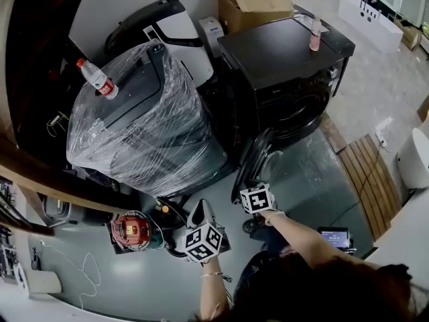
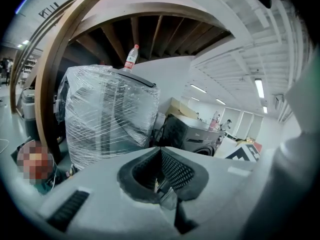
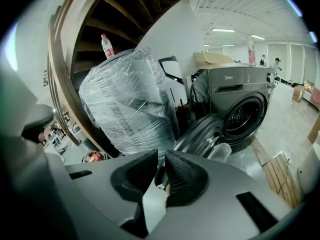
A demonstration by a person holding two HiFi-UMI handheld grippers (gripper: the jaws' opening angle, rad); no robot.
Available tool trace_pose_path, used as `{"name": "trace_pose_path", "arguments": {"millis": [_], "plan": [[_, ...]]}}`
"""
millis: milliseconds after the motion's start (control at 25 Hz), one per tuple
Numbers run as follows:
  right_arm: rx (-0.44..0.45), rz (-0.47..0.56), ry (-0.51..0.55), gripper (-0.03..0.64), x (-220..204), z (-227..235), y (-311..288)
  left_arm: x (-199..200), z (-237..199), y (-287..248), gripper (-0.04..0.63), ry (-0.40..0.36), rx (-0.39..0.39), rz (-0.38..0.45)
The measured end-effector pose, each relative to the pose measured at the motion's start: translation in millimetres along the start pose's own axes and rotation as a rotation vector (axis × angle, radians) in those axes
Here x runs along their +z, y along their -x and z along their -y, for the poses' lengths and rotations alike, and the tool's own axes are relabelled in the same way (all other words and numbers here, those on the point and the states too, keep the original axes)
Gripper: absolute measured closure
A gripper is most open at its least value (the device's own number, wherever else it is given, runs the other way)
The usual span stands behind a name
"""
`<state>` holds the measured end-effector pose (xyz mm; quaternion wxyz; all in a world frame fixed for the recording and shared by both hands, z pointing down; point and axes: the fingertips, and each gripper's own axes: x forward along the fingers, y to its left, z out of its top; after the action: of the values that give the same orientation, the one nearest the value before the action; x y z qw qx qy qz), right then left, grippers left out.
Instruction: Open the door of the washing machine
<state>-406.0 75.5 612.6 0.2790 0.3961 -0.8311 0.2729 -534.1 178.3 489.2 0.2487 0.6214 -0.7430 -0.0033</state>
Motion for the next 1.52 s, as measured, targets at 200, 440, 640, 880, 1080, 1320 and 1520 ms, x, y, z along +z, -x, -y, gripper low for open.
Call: {"name": "trace_pose_path", "arguments": {"millis": [200,440,640,880,1080,1320,1520], "plan": [[0.007,0.084,0.060,0.572,11,-2,40,-2,18,24,0.581,-0.019,-0.026,0.013],[0.014,0.188,0.125,0.572,20,-8,90,8,34,53,0.581,-0.048,-0.037,0.059],[0.009,0.264,0.154,0.572,23,-8,130,16,61,68,0.581,-0.090,-0.090,0.083],[-0.018,0.355,0.163,0.578,41,3,170,17,98,69,0.581,-0.159,-0.159,0.083],[-0.043,0.416,0.188,0.583,54,17,198,18,128,63,0.581,-0.182,-0.209,0.085],[-0.054,0.431,0.210,0.591,61,38,220,18,170,56,0.581,-0.213,-0.250,0.097],[-0.068,0.446,0.237,0.607,66,60,245,19,206,59,0.581,-0.209,-0.267,0.108]]}}
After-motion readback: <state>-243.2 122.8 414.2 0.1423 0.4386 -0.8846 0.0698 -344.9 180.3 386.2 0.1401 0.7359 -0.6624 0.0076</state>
